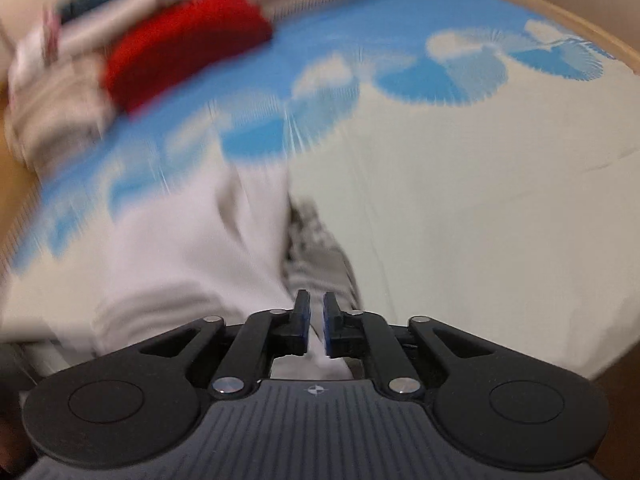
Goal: Fold small clothes
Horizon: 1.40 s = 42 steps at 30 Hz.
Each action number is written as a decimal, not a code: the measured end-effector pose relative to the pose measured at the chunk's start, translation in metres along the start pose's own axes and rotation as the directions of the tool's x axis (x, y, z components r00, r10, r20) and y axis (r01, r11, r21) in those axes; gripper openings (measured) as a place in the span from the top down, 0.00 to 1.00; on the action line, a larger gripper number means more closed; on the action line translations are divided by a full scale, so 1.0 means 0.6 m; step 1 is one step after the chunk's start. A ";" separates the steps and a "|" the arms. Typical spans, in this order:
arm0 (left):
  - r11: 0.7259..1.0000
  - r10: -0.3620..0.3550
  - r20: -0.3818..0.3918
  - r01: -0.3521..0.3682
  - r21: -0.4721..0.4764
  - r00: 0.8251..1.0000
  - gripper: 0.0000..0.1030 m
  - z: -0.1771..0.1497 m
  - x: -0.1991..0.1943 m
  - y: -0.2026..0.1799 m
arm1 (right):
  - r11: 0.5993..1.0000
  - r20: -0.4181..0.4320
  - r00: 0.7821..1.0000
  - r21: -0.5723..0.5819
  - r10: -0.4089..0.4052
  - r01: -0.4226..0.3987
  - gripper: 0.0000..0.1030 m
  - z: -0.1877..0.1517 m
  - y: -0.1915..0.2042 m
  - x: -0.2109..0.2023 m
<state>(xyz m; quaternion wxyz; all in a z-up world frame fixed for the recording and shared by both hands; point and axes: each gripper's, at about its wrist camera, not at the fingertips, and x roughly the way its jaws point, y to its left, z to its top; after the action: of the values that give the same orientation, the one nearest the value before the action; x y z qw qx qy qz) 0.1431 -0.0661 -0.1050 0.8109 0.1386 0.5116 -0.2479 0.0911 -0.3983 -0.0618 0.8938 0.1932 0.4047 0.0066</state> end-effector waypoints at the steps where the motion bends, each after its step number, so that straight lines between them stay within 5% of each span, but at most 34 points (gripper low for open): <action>1: 1.000 -0.003 0.002 0.003 -0.006 1.000 0.33 0.004 -0.003 -0.001 | 1.000 0.031 0.999 0.020 0.024 -0.024 0.85 0.011 -0.001 0.002; 6: 0.999 -0.011 0.011 0.012 -0.033 1.000 0.28 0.001 -0.010 0.008 | 0.993 0.038 0.994 0.059 0.104 -0.106 0.62 0.078 0.016 0.069; 13: 0.998 -0.022 0.020 0.023 -0.055 1.000 0.23 -0.015 -0.019 0.027 | 0.956 -0.041 0.982 0.241 0.182 -0.167 0.58 0.129 0.010 0.211; 14: 0.998 -0.024 0.021 0.025 -0.056 0.999 0.23 -0.015 -0.019 0.030 | 0.946 -0.066 0.976 0.269 0.206 -0.181 0.59 0.127 0.008 0.228; 17: 0.998 -0.035 0.019 0.036 -0.060 0.999 0.22 -0.014 -0.017 0.034 | 0.951 -0.055 0.978 0.248 0.202 -0.183 1.00 0.132 0.020 0.240; 19: 0.998 -0.036 0.021 0.037 -0.059 0.999 0.22 -0.014 -0.016 0.035 | 0.947 0.067 0.979 0.251 0.191 -0.202 1.00 0.144 0.017 0.211; 21: 0.998 -0.038 0.022 0.039 -0.057 0.999 0.22 -0.013 -0.015 0.037 | 0.952 0.138 0.985 0.274 0.102 -0.137 1.00 0.153 0.002 0.195; 23: 0.998 -0.036 0.022 0.037 -0.051 0.999 0.22 -0.012 -0.014 0.037 | 0.957 0.061 0.998 0.289 -0.008 -0.010 1.00 0.153 -0.016 0.212; 25: 0.998 -0.036 0.021 0.037 -0.054 0.999 0.22 -0.012 -0.014 0.037 | 0.953 0.003 0.997 0.295 0.076 -0.073 1.00 0.149 -0.022 0.224; 28: 0.998 -0.029 0.023 0.030 -0.052 0.999 0.22 -0.012 -0.015 0.034 | 0.935 -0.013 0.975 0.284 0.223 -0.210 0.79 0.144 -0.005 0.223; 29: 0.998 -0.026 0.024 0.027 -0.050 0.999 0.22 -0.012 -0.015 0.032 | 0.944 -0.024 0.977 0.260 0.214 -0.201 0.49 0.142 0.004 0.223; 30: 0.999 -0.023 0.026 0.024 -0.049 0.999 0.22 -0.013 -0.016 0.031 | 0.954 -0.030 0.982 0.245 0.187 -0.174 0.33 0.140 0.009 0.224; 32: 0.998 -0.021 0.028 0.022 -0.050 0.999 0.22 -0.014 -0.017 0.029 | 0.965 -0.054 0.989 0.233 0.139 -0.123 0.33 0.134 0.015 0.231; 35: 0.998 -0.026 0.028 0.028 -0.061 0.999 0.22 -0.016 -0.019 0.031 | 0.956 -0.088 0.983 0.264 0.158 -0.130 0.40 0.131 0.019 0.249; 38: 0.997 -0.028 0.031 0.030 -0.065 0.999 0.22 -0.016 -0.020 0.034 | 0.956 -0.092 0.976 0.237 0.200 -0.173 0.85 0.122 0.030 0.249; 42: 0.996 -0.035 0.051 0.039 -0.076 0.998 0.22 -0.016 -0.025 0.037 | 0.958 0.007 0.982 0.217 0.189 -0.186 0.93 0.132 0.032 0.225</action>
<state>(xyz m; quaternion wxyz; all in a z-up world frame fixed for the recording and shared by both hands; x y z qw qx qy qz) 0.1422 -0.0391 -0.0962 0.8234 0.0915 0.5028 -0.2465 0.2420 -0.3844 -0.1051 0.8600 0.3269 0.3889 0.0485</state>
